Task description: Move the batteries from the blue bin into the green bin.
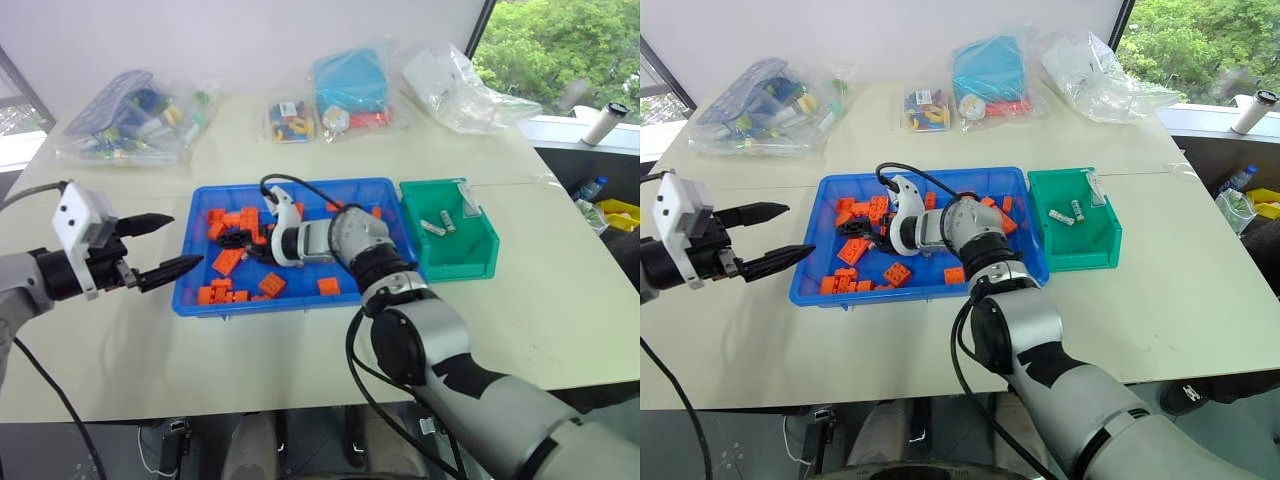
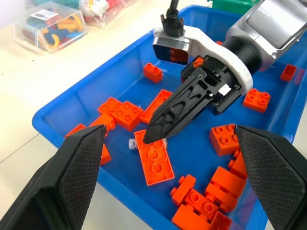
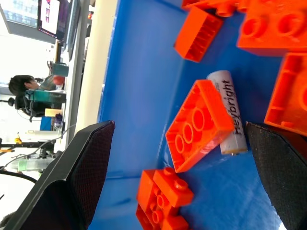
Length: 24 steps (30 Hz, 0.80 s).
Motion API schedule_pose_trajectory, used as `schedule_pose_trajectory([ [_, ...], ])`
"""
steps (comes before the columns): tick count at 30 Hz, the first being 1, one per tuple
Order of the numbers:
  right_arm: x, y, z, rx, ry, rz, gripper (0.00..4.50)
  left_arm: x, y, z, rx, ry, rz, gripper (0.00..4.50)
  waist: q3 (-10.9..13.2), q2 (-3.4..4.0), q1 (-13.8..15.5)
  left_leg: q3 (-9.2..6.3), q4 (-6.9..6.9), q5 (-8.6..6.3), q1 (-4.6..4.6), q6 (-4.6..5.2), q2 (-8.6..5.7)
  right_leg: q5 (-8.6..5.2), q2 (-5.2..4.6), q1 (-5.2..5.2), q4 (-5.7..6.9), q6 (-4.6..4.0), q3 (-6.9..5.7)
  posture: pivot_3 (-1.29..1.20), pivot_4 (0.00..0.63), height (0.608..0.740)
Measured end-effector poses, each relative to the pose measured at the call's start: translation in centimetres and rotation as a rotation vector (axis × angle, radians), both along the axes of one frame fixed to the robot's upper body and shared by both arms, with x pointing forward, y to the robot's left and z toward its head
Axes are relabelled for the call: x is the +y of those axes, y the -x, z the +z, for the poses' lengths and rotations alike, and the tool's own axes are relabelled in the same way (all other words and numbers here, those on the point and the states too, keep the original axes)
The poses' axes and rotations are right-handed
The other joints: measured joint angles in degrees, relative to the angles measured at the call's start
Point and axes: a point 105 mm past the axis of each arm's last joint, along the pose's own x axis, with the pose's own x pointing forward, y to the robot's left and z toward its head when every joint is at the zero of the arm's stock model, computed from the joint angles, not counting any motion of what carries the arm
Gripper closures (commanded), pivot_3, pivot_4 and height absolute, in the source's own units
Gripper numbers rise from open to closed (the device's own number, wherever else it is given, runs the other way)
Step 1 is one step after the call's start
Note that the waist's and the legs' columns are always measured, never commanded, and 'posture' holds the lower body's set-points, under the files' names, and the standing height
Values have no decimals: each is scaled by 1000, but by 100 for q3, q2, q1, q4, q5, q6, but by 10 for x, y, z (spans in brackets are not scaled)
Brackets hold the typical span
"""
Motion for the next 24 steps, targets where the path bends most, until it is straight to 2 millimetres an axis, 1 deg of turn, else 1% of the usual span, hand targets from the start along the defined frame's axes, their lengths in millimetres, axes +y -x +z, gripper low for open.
schedule_pose_trajectory([
  [4,5,1,-1,-15,7,12,35,-2,2,0,1,-6,-2,0,0,0,-1,-1,0,0,1,-1,5,-7,-1,0,0,-12,0,0,150,736],
  [5,5,1,-1,-19,7,13,585,-2,2,0,1,-6,-1,0,0,0,0,-1,0,0,1,-1,5,-7,-3,0,0,-13,0,0,150,736],
  [6,5,0,-2,-22,11,10,886,-1,2,0,2,-6,-1,0,0,0,1,-1,0,0,1,-1,5,-7,-4,0,0,-13,0,0,150,736],
  [8,4,0,-6,-28,28,8,1911,-1,2,0,2,-6,0,0,0,1,1,-1,0,0,-1,-2,6,-8,-6,-1,0,-14,0,0,150,736],
  [9,4,0,-8,-27,37,8,2342,-1,2,0,2,-6,0,0,1,1,0,-1,-1,0,-2,-2,6,-8,-6,-3,0,-14,1,0,150,736],
  [10,4,0,-10,-26,46,10,2928,-1,2,0,2,-6,2,0,1,1,-1,0,-4,0,-4,-2,6,-8,-7,-6,0,-14,1,0,150,736],
  [12,4,1,-11,-25,49,15,3950,-1,1,0,0,-6,6,0,1,1,-1,1,-8,0,-5,-3,5,-8,-9,-8,-1,-14,1,0,150,736],
  [13,4,1,-10,-29,40,18,4343,-1,1,0,-2,-6,8,0,1,1,-2,1,-10,0,-3,-3,5,-8,-10,-8,-2,-13,1,0,150,736],
  [14,4,1,-9,-32,35,20,4498,-1,1,1,-6,-6,8,0,0,0,-3,1,-13,1,-1,-4,4,-8,-10,-6,-2,-14,1,0,150,736],
  [19,6,3,-6,-45,31,42,4498,-2,-2,6,-23,-4,4,0,1,1,-8,2,-30,6,0,-11,2,-6,-10,-13,-5,-10,2,0,150,736],
  [22,3,3,-1,-66,46,63,4498,-2,-3,5,-22,-3,2,0,1,0,-5,3,-44,13,-2,-21,0,-4,-11,-19,-11,-7,3,0,150,736],
  [24,0,2,8,-83,41,74,4498,-2,-4,4,-16,-2,4,0,2,-1,0,3,-52,17,-3,-25,-1,0,-11,-22,-13,0,3,0,150,736],
])
